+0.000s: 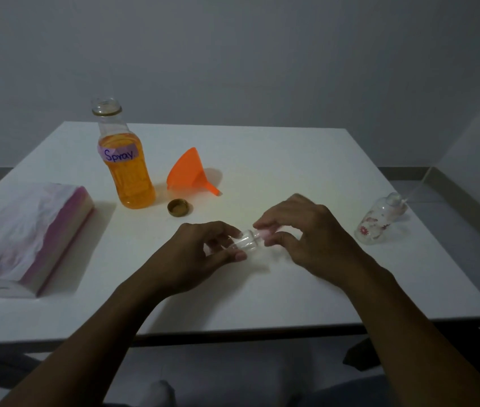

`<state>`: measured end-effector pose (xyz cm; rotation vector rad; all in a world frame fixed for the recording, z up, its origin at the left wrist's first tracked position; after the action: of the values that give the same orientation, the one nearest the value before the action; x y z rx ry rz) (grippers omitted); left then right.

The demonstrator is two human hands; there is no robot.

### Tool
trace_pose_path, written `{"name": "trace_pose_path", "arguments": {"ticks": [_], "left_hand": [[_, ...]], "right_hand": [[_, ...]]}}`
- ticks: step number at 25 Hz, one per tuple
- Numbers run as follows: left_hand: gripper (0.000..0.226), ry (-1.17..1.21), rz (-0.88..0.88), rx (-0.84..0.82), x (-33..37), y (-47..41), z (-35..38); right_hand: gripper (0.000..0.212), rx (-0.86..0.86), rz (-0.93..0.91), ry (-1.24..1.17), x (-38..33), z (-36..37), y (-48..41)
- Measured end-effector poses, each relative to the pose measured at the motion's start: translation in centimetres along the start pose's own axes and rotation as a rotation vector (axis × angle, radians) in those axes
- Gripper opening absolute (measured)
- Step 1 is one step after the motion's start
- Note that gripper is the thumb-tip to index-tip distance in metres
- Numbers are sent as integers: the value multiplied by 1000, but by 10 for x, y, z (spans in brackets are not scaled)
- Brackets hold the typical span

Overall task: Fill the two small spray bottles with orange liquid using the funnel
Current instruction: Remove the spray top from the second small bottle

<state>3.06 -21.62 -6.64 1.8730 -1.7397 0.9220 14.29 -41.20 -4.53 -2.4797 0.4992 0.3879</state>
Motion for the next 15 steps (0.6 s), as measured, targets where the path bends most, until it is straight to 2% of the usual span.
{"name": "trace_pose_path", "arguments": {"ticks": [2,5,7,11,13,15], "left_hand": [[50,18,-17,-13,2,0,-1],[46,122,-79,-27,2,0,-4],[41,230,-110,-5,1,-1,-5],[42,449,-105,34,10,-5,9],[40,439,-34,46,18,-9,23],[39,352,17,63,23,-15,37]], "right_hand": [[21,109,-137,200,7,-7,-1],[20,251,-120,322,19,-20,2],[23,324,-4,292,23,-25,7],[25,485,378,-1,32,-17,14],[26,467,487,-115,40,-6,15],[26,430,539,-127,45,3,16]]}}
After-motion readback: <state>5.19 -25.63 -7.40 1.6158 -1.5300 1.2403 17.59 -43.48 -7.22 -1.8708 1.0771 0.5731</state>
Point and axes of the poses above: each hand's wrist, its own y-axis away from the middle knuckle, its own z-axis out of the palm, x = y × z, the point moved 1 cm from there along -y, towards the middle knuckle, and after that the axes turned 1 degree about x, right-handed, at the moved point
